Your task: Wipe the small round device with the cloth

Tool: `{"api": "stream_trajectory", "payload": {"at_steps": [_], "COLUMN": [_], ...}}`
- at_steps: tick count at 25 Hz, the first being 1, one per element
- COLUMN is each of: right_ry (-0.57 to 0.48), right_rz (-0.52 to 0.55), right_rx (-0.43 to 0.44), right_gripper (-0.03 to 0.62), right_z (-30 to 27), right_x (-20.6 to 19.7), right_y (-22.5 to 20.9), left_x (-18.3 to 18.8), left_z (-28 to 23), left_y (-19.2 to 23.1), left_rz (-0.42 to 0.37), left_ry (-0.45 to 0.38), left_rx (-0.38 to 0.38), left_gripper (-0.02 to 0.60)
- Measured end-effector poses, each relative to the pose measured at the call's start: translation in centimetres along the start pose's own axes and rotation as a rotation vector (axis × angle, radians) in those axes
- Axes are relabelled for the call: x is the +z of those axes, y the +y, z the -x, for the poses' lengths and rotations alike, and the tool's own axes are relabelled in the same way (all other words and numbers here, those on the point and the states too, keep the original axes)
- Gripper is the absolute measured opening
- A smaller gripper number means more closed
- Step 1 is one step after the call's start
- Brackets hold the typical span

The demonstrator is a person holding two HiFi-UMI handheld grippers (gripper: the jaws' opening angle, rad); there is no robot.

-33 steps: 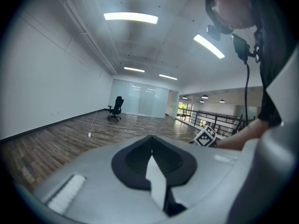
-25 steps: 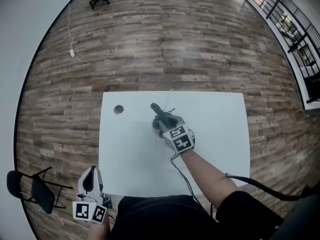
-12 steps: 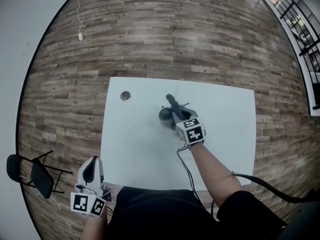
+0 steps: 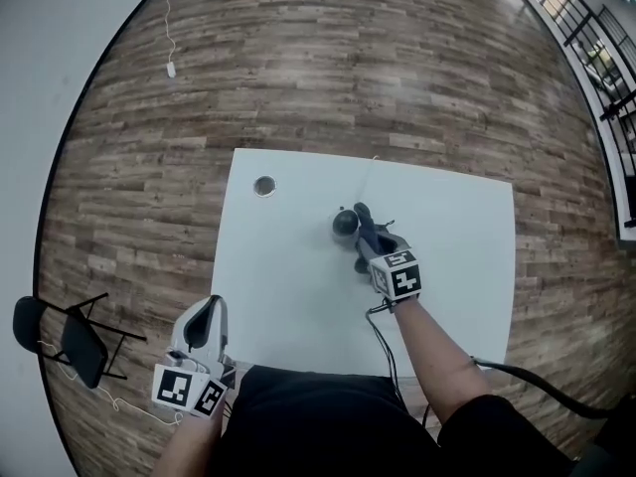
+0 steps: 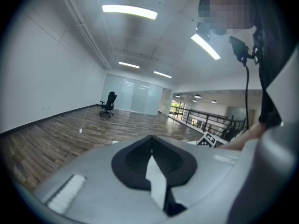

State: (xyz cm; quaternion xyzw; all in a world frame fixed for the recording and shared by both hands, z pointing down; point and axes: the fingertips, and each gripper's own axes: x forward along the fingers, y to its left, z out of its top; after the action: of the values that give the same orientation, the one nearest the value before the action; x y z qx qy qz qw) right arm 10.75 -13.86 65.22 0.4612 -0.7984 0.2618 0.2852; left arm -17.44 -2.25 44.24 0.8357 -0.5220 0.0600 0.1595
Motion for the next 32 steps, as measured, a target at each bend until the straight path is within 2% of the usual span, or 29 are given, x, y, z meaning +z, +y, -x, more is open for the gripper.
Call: {"api": "stream_trajectory", "payload": {"at_steps": [4, 8, 12, 18, 27, 32], "right_ry": [-0.129, -0.164, -0.162, -0.109, -0.017, -0.012], "right_rz": [0.075, 0.121, 0.153, 0.257, 0.291, 0.293], "right_rx": [-0.087, -0.125, -0.132, -0.147, -0.127, -0.121], "right_gripper": [0.089, 0.089, 0.089, 0.089, 0.089, 0.089], "right_z": [3.8, 5.4, 4.8, 2.5, 0.5, 0.2], "right_x": [4.5, 7.2, 8.1, 8.3, 7.4, 7.3], "right_y": [-1.1, -1.1, -0.4, 1.6, 3.8, 4.3], "left_x": [0.3, 0.7, 0.3, -2.5, -3.2, -3.0], "left_z": [-1.5, -2.5, -2.7, -1.5, -0.9, -0.9], "left_y": [-0.7, -0.9, -0.6, 0.7, 2.8, 3.4], "left_rz": [0.000, -0.004, 0.013, 0.053, 0.088, 0.086], "left_ry": [-0.041, -0.063, -0.069, -0.020, -0.014, -0.015], "left_rx": [-0.073, -0.124, -0.152, -0.149, -0.125, -0.129], "left_gripper": [0.003, 0.003, 0.003, 0.003, 0.003, 0.004]}}
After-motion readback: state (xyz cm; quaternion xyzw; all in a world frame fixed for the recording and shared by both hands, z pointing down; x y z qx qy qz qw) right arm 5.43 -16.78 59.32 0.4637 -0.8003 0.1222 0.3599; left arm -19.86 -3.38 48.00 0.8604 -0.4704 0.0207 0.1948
